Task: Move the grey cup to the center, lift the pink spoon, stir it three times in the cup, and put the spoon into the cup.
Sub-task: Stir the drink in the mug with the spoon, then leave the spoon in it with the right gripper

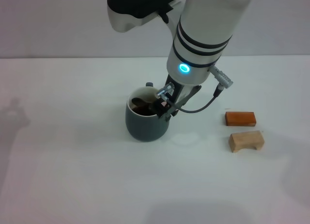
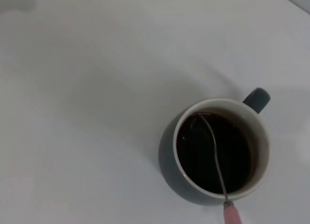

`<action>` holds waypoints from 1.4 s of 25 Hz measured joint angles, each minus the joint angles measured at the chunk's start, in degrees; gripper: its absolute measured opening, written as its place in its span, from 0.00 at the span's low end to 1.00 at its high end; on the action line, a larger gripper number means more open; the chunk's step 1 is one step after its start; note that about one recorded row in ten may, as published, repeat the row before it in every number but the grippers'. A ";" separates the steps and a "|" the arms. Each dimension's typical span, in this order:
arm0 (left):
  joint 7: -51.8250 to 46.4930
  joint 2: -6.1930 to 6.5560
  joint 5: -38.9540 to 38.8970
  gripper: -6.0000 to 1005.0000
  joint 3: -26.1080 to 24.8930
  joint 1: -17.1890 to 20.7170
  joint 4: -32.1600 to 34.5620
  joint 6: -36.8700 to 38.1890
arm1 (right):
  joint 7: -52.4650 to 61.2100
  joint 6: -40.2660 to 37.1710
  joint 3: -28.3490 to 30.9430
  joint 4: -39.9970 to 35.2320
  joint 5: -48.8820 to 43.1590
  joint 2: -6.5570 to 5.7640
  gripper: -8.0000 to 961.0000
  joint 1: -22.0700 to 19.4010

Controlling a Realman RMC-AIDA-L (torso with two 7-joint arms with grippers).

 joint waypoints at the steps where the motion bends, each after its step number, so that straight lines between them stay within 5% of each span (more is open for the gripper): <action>1: 0.00 0.00 0.00 0.02 0.00 0.00 0.00 0.00 | 0.00 0.00 0.00 0.00 0.00 0.00 0.13 0.00; 35: -0.65 -0.14 0.09 0.02 1.17 0.16 -0.02 0.53 | -0.01 0.26 0.06 -2.62 -0.99 0.40 0.13 0.24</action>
